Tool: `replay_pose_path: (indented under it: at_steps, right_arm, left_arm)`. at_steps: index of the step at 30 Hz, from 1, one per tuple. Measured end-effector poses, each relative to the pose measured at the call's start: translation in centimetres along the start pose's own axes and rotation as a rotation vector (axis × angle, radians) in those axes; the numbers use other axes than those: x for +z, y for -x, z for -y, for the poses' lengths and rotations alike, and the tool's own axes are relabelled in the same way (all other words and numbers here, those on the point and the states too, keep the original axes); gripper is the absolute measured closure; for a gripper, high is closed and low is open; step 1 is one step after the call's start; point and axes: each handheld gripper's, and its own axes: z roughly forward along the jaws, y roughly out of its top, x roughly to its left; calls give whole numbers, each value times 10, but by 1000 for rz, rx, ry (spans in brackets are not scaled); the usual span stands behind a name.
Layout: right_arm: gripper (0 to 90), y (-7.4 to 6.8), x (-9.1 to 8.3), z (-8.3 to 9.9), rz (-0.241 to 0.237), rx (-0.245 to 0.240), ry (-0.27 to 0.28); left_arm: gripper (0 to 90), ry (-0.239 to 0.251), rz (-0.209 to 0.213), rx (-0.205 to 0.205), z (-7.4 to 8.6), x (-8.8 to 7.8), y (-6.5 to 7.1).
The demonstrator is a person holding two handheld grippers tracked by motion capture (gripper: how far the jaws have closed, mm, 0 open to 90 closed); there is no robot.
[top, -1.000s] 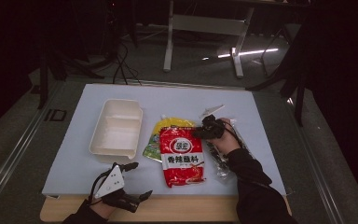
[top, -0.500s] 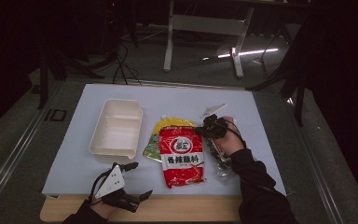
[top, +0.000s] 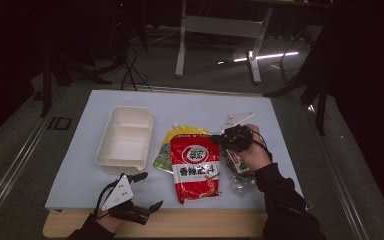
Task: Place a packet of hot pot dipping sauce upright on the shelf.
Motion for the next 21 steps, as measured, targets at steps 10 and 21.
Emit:
replay_pose_path:
  at_steps: [10, 21]
  right_arm:
    - [890, -24, -38, -7, 12, -73, 60]
    - [890, -46, -66, -5, 7, -126, 87]
  left_arm:
    - [24, -53, 42, -66, -10, 3, 5]
    - [24, -49, 52, -79, -22, 5, 3]
